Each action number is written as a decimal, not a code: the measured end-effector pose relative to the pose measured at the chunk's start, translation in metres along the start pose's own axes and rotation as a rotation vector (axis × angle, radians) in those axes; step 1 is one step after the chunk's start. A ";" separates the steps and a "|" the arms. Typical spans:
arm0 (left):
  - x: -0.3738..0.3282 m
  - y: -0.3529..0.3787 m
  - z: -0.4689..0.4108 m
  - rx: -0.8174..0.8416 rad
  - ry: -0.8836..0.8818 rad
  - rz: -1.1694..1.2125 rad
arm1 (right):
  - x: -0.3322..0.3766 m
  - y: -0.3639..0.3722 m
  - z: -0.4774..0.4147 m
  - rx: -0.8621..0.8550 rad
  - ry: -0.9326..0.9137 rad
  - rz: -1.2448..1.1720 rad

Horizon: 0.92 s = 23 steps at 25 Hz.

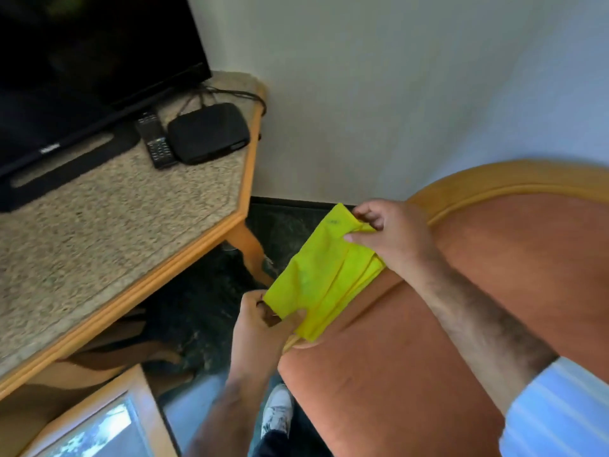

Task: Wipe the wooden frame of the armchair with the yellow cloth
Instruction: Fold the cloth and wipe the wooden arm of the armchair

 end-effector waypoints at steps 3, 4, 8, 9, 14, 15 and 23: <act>-0.005 0.042 -0.020 0.016 0.098 -0.323 | -0.026 -0.009 -0.015 0.010 -0.084 0.175; -0.003 0.048 -0.027 0.002 0.167 -0.500 | -0.031 -0.004 -0.019 0.062 -0.120 0.269; 0.002 0.062 -0.054 0.112 0.717 -0.906 | -0.066 0.002 -0.032 -0.060 -0.339 0.642; -0.002 0.073 -0.063 0.220 0.876 -0.944 | -0.076 -0.005 -0.038 -0.160 -0.348 0.699; -0.005 0.130 -0.098 0.506 0.847 -1.031 | -0.122 -0.027 -0.065 -0.260 -0.264 0.937; -0.001 0.132 -0.099 0.498 0.839 -1.005 | -0.128 -0.026 -0.067 -0.323 -0.317 0.947; 0.004 0.114 -0.112 0.275 0.466 -0.639 | -0.139 -0.021 -0.069 -0.466 -0.435 0.948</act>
Point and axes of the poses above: each hand's wrist, its own z-axis away from the middle knuckle, its own y-axis out of the palm, x = y × z, the point moved 1 cm from there along -z, towards the middle knuckle, and after that the axes turned 1 degree about z, right-handed, at the moved point
